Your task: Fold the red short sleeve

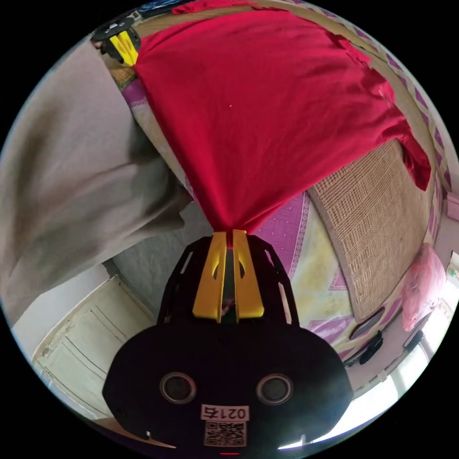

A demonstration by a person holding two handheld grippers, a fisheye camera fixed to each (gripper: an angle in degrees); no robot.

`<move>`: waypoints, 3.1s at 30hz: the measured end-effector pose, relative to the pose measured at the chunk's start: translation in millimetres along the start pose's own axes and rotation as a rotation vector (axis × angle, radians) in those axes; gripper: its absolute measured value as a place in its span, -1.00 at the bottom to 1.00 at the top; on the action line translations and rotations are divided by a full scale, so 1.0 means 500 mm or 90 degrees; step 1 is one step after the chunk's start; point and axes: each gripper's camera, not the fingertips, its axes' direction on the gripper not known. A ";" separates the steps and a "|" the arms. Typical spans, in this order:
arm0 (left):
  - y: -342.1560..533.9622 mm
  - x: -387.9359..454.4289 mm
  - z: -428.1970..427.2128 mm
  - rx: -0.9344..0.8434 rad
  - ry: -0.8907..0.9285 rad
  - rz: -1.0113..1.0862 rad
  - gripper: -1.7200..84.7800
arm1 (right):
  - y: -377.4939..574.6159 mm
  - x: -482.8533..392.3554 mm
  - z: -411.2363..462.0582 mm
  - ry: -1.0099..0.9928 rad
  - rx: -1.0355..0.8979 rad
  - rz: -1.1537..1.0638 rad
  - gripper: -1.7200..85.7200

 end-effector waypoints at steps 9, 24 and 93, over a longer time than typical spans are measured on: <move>0.112 -0.035 -0.006 -0.011 0.087 -0.074 -0.82 | 0.003 0.115 0.059 -0.178 -0.065 0.070 -0.67; 0.249 -0.046 0.093 0.219 -0.046 -0.471 -0.98 | -0.317 0.110 0.109 -0.150 0.200 0.052 -0.72; -0.205 -0.565 0.471 0.478 -0.065 -0.670 -0.80 | -0.451 0.337 0.834 -0.157 0.424 0.782 -0.82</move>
